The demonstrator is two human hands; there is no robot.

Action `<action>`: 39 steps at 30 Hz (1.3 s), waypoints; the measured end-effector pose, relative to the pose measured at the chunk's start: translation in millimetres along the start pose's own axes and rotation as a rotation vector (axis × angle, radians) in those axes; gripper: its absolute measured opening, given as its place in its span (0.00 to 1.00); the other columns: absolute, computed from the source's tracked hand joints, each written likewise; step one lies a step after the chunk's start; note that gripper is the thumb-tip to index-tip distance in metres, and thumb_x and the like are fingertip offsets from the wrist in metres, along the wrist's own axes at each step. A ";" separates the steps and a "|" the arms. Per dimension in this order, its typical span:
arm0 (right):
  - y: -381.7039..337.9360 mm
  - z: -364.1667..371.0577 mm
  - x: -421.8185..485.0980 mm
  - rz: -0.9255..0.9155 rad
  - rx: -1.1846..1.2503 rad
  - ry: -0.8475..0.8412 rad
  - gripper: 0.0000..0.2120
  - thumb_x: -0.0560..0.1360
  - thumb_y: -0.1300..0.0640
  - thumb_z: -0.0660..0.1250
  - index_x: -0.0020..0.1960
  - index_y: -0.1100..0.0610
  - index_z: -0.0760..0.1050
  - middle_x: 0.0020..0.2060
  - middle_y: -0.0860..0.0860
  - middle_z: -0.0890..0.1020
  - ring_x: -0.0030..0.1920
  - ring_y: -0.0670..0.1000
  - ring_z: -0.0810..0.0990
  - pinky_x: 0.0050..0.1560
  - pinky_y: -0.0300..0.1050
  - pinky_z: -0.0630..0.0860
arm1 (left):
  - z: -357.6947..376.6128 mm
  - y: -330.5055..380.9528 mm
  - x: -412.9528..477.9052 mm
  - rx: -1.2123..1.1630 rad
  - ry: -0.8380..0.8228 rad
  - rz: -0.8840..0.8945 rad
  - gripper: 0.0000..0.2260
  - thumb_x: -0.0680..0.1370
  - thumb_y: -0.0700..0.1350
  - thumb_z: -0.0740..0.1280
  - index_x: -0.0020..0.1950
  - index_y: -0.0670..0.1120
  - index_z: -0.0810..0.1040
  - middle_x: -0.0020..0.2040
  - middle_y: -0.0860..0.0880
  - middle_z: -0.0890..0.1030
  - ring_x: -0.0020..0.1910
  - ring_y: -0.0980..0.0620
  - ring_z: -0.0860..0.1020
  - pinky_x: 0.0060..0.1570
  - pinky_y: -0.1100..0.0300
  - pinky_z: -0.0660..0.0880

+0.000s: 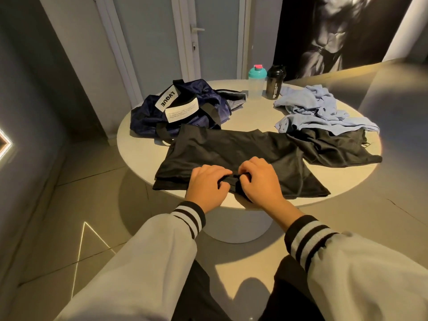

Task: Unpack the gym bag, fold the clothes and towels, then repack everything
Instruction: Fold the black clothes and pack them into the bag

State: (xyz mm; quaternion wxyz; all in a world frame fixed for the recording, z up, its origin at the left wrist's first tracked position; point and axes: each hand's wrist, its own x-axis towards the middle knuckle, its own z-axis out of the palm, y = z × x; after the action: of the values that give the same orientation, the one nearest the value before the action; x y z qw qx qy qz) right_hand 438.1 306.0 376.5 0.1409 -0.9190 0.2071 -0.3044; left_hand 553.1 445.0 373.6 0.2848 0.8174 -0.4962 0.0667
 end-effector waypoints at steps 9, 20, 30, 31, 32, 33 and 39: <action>41.6 -22.0 -16.8 0.229 0.015 -0.084 0.10 0.76 0.57 0.64 0.52 0.51 0.83 0.50 0.50 0.82 0.53 0.53 0.77 0.54 0.48 0.72 | 32.0 52.7 23.2 0.041 -0.236 0.091 0.15 0.77 0.60 0.66 0.61 0.61 0.79 0.62 0.60 0.77 0.61 0.53 0.69 0.62 0.53 0.62; 63.4 -36.7 -33.7 0.525 -0.210 0.000 0.16 0.83 0.46 0.55 0.61 0.48 0.78 0.67 0.53 0.69 0.63 0.58 0.69 0.64 0.56 0.60 | 51.9 56.9 35.4 -0.308 -0.097 -0.186 0.14 0.75 0.64 0.64 0.50 0.60 0.85 0.46 0.60 0.85 0.50 0.53 0.81 0.57 0.44 0.77; 61.0 -52.5 -11.7 0.358 0.134 0.073 0.20 0.83 0.60 0.59 0.73 0.64 0.69 0.75 0.52 0.65 0.70 0.52 0.69 0.66 0.33 0.58 | 41.3 71.1 57.2 -0.373 0.047 -0.200 0.11 0.82 0.54 0.65 0.57 0.53 0.85 0.51 0.54 0.85 0.50 0.54 0.82 0.58 0.48 0.80; 59.9 -54.0 -8.8 0.359 0.152 0.076 0.21 0.83 0.59 0.58 0.75 0.63 0.67 0.76 0.52 0.63 0.72 0.52 0.67 0.66 0.33 0.58 | 39.2 71.9 58.8 -0.355 0.048 -0.189 0.11 0.82 0.54 0.65 0.57 0.52 0.84 0.52 0.53 0.85 0.51 0.53 0.81 0.59 0.47 0.80; 59.2 -55.3 -6.6 0.355 0.172 0.067 0.22 0.84 0.58 0.58 0.76 0.62 0.65 0.78 0.51 0.60 0.74 0.51 0.64 0.66 0.33 0.57 | 39.4 71.4 59.9 -0.337 0.044 -0.177 0.12 0.82 0.54 0.64 0.58 0.52 0.84 0.53 0.53 0.85 0.52 0.52 0.81 0.60 0.47 0.79; 59.4 -56.3 -4.8 0.349 0.193 0.050 0.23 0.84 0.57 0.58 0.77 0.61 0.63 0.79 0.50 0.57 0.76 0.50 0.61 0.66 0.33 0.56 | 38.9 71.6 60.4 -0.317 0.040 -0.162 0.11 0.82 0.53 0.64 0.59 0.51 0.83 0.54 0.52 0.84 0.53 0.52 0.81 0.60 0.47 0.79; 71.6 -49.9 -6.3 0.361 0.181 -0.156 0.25 0.82 0.62 0.60 0.78 0.59 0.62 0.81 0.50 0.46 0.79 0.52 0.56 0.68 0.34 0.58 | 47.5 67.4 50.5 -0.253 -0.170 -0.023 0.13 0.81 0.53 0.67 0.65 0.55 0.80 0.60 0.55 0.81 0.60 0.55 0.76 0.63 0.53 0.75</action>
State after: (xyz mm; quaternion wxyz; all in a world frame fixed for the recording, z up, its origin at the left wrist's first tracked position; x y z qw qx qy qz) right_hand 381.5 239.7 384.5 0.2905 -0.8714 0.3286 -0.2196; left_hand 512.8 357.3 381.0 0.3430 0.7834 -0.5137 -0.0691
